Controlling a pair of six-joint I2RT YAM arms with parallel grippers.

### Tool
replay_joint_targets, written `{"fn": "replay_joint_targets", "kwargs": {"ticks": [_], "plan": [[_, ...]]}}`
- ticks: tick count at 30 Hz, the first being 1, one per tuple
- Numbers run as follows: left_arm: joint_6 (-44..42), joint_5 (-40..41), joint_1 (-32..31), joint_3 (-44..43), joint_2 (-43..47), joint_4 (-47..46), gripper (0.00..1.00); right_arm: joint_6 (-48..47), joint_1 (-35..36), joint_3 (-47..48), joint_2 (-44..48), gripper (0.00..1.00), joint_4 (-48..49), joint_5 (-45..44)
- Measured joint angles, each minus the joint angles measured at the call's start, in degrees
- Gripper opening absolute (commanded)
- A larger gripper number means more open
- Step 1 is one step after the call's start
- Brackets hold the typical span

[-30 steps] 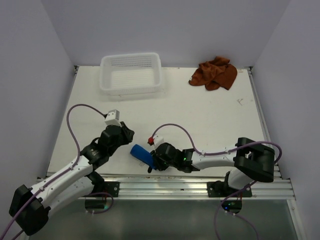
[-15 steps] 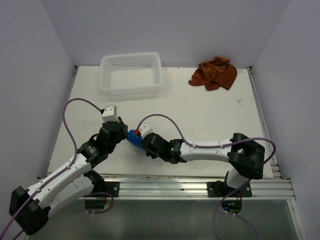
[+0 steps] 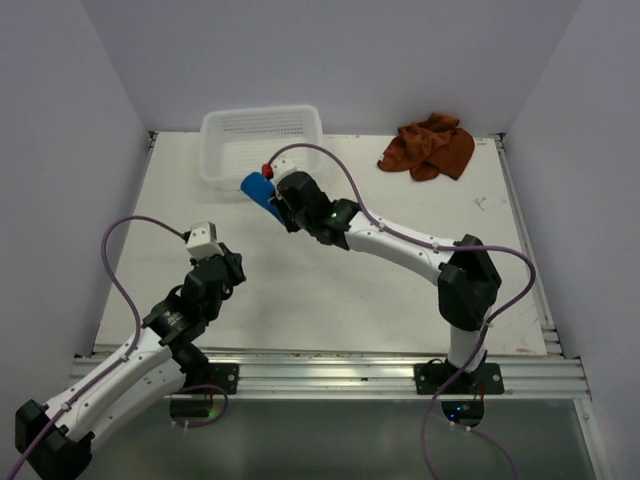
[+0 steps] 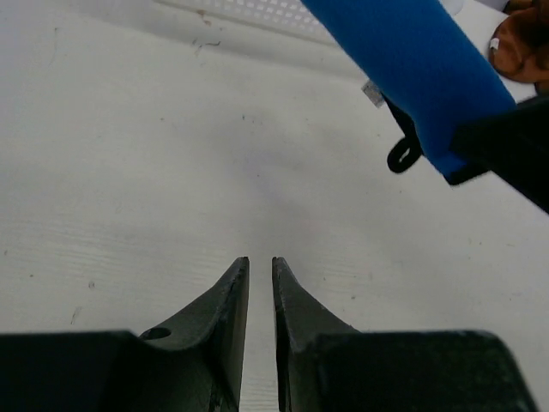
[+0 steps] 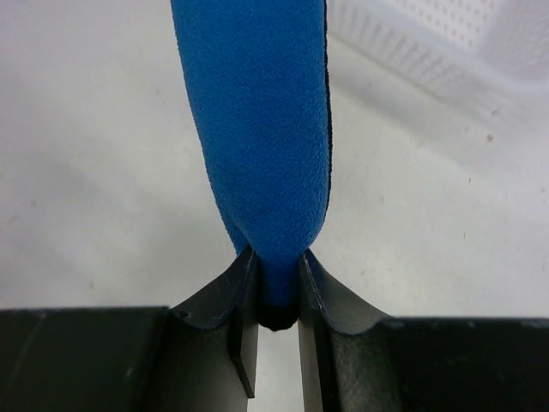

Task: Roll the towels
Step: Place the rolled towel into the container

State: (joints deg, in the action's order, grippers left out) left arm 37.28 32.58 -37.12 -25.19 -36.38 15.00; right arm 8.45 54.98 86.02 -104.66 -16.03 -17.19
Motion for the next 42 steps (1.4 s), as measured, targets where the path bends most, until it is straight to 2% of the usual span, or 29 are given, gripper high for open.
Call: {"fn": "replay_joint_targets", "kwargs": {"ticks": [4, 8, 9, 12, 14, 19, 25, 35, 42], "plan": [[0.0, 0.07, 0.0, 1.51, 1.18, -1.2, 0.2, -0.61, -4.61, 14.36, -7.45, 0.0, -3.17, 3.78], [0.09, -0.57, 0.0, 2.75, -4.13, -1.73, 0.17, 0.26, -8.55, 30.56, -17.38, 0.0, -5.64, 7.91], [0.13, -0.94, 0.0, 3.23, -5.68, -1.84, 0.14, 0.9, -9.66, 35.45, -20.41, 0.0, -6.8, 8.9], [0.11, -2.45, 0.0, 5.01, -7.26, -1.81, 0.14, 3.56, -12.72, 47.89, -28.72, 0.0, -8.2, 12.07], [0.09, -3.41, 0.0, 6.1, -5.92, -2.05, 0.14, 6.38, -14.69, 52.06, -32.3, 0.0, -7.91, 14.6], [0.07, -5.14, 0.0, 7.15, -2.1, -2.43, 0.15, 16.13, -20.59, 55.56, -39.69, 0.0, -4.26, 21.49], [0.07, -6.51, 0.0, 7.15, -4.63, -2.8, 0.15, 23.74, -25.81, 56.54, -47.01, 0.0, -1.79, 24.28], [0.11, -8.17, 0.0, 7.15, -6.88, -3.39, 0.15, 25.62, -25.59, 57.18, -47.76, 0.0, -1.6, 22.64], [0.11, -8.81, 0.0, 7.15, -7.74, -4.07, 0.15, 24.81, -25.64, 58.4, -47.65, 0.0, -5.95, 20.17]]}}
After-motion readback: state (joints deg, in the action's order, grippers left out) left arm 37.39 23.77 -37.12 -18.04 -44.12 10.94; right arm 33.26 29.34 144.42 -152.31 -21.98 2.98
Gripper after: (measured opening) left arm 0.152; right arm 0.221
